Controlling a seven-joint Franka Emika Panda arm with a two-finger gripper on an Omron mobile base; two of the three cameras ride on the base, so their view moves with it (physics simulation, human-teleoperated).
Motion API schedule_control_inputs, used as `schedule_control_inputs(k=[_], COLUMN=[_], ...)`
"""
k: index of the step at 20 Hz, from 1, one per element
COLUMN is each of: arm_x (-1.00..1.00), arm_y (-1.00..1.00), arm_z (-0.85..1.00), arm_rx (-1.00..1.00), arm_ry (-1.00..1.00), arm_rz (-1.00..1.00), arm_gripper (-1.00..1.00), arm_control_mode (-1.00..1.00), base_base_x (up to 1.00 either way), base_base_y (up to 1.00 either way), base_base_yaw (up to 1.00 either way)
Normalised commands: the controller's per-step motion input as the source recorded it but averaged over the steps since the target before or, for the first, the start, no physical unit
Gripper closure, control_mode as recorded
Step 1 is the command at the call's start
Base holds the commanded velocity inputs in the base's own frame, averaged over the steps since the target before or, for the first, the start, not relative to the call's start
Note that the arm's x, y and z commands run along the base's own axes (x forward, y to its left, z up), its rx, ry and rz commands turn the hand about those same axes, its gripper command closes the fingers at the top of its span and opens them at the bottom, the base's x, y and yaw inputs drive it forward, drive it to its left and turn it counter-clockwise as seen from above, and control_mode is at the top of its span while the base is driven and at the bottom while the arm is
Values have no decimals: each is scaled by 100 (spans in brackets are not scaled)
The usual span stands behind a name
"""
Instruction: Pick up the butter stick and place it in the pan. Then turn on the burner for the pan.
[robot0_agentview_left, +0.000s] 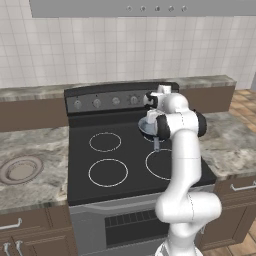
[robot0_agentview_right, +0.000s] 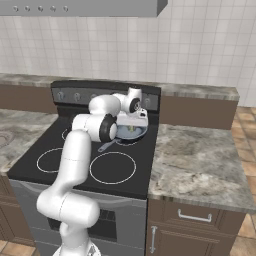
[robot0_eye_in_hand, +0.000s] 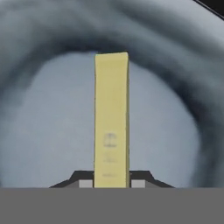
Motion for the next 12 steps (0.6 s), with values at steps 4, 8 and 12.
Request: schedule_control_inputs(k=[4, 8, 12], arm_x=[-1, -7, -4], arm_y=[0, 0, 0], arm_z=[-15, -2, -6], arm_rx=[0, 0, 0], arm_ry=[0, 0, 0], arm_rz=[0, 0, 0], arm_gripper=[100, 100, 100], arm_control_mode=[-100, -100, -100], base_base_x=[0, 0, 0], base_base_y=[0, 0, 0], base_base_yaw=[0, 0, 0])
